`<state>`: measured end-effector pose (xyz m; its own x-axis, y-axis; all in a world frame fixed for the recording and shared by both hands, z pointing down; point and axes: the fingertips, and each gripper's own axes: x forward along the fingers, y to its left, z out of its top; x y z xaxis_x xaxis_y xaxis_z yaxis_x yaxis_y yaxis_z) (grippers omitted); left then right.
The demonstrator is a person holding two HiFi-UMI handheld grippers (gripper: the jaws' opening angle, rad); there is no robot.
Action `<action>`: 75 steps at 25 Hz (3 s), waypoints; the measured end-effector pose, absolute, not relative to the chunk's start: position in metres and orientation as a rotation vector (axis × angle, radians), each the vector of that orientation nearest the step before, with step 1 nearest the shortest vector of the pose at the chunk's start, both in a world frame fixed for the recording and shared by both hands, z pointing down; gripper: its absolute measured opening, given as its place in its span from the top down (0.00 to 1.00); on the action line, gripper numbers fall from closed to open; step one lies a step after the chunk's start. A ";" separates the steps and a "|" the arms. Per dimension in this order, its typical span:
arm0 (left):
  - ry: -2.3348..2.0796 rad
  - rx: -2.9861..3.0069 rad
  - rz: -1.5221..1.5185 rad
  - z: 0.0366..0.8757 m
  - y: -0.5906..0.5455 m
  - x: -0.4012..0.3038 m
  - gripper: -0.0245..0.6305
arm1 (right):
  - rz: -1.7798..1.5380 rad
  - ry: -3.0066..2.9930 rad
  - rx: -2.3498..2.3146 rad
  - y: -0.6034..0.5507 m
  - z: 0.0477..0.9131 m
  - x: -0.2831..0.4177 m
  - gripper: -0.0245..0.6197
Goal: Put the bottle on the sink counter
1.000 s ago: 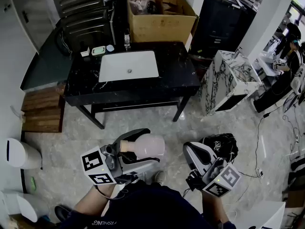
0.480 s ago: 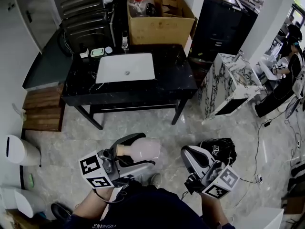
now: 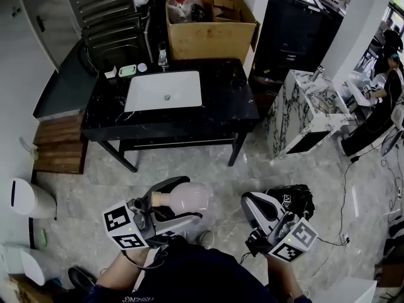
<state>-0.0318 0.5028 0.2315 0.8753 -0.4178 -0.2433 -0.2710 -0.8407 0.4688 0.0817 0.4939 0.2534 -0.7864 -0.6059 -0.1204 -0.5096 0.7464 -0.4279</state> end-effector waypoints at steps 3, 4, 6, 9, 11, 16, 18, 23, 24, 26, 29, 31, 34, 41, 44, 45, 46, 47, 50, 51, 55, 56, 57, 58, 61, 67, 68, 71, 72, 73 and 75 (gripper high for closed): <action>-0.513 2.617 -0.475 0.232 0.495 -0.028 0.37 | -0.557 2.688 -0.875 0.487 0.255 0.088 0.92; -0.514 2.618 -0.476 0.232 0.493 -0.026 0.37 | -0.558 2.686 -0.874 0.485 0.256 0.090 0.92; -0.512 2.623 -0.476 0.232 0.489 -0.023 0.37 | -0.560 2.681 -0.873 0.480 0.257 0.093 0.92; -0.506 2.628 -0.475 0.231 0.482 -0.022 0.37 | -0.565 2.679 -0.878 0.472 0.258 0.093 0.92; -0.506 2.625 -0.477 0.231 0.476 -0.022 0.37 | -0.575 2.678 -0.881 0.466 0.259 0.093 0.92; -0.498 2.624 -0.486 0.233 0.458 -0.025 0.37 | -0.588 2.672 -0.891 0.450 0.262 0.091 0.92; -0.489 2.626 -0.487 0.234 0.449 -0.027 0.37 | -0.598 2.663 -0.900 0.442 0.263 0.089 0.92; -0.458 2.620 -0.483 0.239 0.418 -0.034 0.37 | -0.622 2.627 -0.940 0.415 0.266 0.084 0.92; -0.450 2.619 -0.483 0.240 0.412 -0.036 0.37 | -0.633 2.620 -0.947 0.410 0.266 0.081 0.92; -0.434 2.617 -0.485 0.241 0.400 -0.040 0.37 | -0.660 2.603 -0.958 0.398 0.267 0.074 0.92; -0.423 2.611 -0.482 0.243 0.382 -0.048 0.37 | -0.646 2.618 -0.965 0.382 0.271 0.067 0.92; -0.423 2.606 -0.479 0.244 0.369 -0.054 0.37 | -0.648 2.621 -0.966 0.370 0.272 0.060 0.92; -0.421 2.602 -0.478 0.246 0.351 -0.065 0.37 | -0.650 2.623 -0.967 0.353 0.272 0.048 0.92; -0.408 2.596 -0.485 0.246 0.311 -0.091 0.37 | -0.649 2.591 -0.965 0.309 0.260 0.018 0.92; -0.395 2.593 -0.489 0.245 0.295 -0.101 0.37 | -0.651 2.592 -0.979 0.295 0.257 0.007 0.92; -0.390 2.593 -0.488 0.245 0.289 -0.105 0.37 | -0.657 2.601 -0.989 0.290 0.259 0.004 0.92; -0.385 2.591 -0.488 0.244 0.284 -0.108 0.37 | -0.661 2.612 -0.998 0.286 0.261 0.001 0.92; -0.381 2.590 -0.488 0.243 0.279 -0.111 0.37 | -0.657 2.619 -1.005 0.281 0.262 -0.001 0.92; -0.364 2.589 -0.493 0.242 0.263 -0.121 0.37 | -0.623 2.636 -1.024 0.266 0.262 -0.010 0.92; -0.358 2.589 -0.494 0.242 0.258 -0.124 0.37 | -0.618 2.637 -1.029 0.261 0.262 -0.013 0.92; -0.337 2.591 -0.491 0.241 0.239 -0.135 0.37 | -0.613 2.639 -1.048 0.244 0.262 -0.026 0.92; -0.336 2.592 -0.489 0.241 0.234 -0.138 0.37 | -0.613 2.638 -1.052 0.239 0.263 -0.029 0.92; -0.336 2.593 -0.487 0.241 0.230 -0.141 0.37 | -0.613 2.636 -1.055 0.235 0.263 -0.031 0.92; -0.337 2.594 -0.487 0.240 0.226 -0.144 0.37 | -0.614 2.634 -1.057 0.232 0.263 -0.034 0.92; -0.343 2.595 -0.494 0.239 0.213 -0.153 0.37 | -0.616 2.632 -1.066 0.221 0.264 -0.040 0.92; -0.347 2.588 -0.499 0.240 0.196 -0.163 0.37 | -0.610 2.625 -1.072 0.204 0.263 -0.047 0.92; -0.347 2.589 -0.500 0.240 0.194 -0.163 0.37 | -0.606 2.626 -1.073 0.202 0.263 -0.048 0.92; -0.347 2.587 -0.499 0.241 0.185 -0.163 0.37 | -0.611 2.626 -1.077 0.193 0.266 -0.048 0.92; -0.347 2.585 -0.497 0.242 0.182 -0.163 0.37 | -0.618 2.625 -1.080 0.190 0.267 -0.047 0.92; -0.347 2.583 -0.495 0.243 0.179 -0.163 0.37 | -0.623 2.625 -1.082 0.188 0.269 -0.047 0.92; -0.349 2.578 -0.492 0.245 0.172 -0.161 0.37 | -0.631 2.622 -1.084 0.181 0.271 -0.045 0.92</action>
<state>-0.1608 0.1723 0.2452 0.9026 -0.3292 -0.2775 -0.1532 -0.8479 0.5075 -0.0446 0.1813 0.2707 -0.6980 -0.7144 -0.0503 -0.6133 0.6325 -0.4731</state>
